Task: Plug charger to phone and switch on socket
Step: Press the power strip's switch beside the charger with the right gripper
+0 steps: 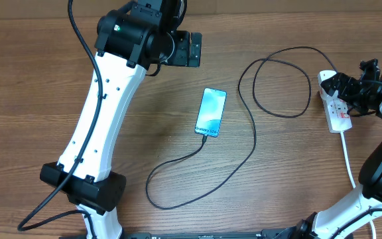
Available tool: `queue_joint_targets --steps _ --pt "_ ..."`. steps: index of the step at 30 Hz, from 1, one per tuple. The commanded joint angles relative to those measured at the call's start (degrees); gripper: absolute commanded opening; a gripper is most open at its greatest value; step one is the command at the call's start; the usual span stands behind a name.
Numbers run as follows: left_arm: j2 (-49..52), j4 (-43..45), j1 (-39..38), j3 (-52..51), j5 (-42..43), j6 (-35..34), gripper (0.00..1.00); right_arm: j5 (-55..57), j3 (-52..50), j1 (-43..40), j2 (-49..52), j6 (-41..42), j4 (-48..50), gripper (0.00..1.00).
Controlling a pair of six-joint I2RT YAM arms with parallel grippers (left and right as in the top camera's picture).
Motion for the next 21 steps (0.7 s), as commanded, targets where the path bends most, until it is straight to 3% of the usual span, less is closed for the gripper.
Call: queue_joint_targets --steps 1,21 --pt "0.5 0.1 0.2 0.1 -0.4 1.1 0.99 -0.5 -0.3 0.0 0.1 -0.1 0.7 1.0" --pt "0.5 0.1 0.2 0.1 -0.4 1.1 1.0 -1.6 -0.3 0.7 3.7 0.4 0.7 1.0"
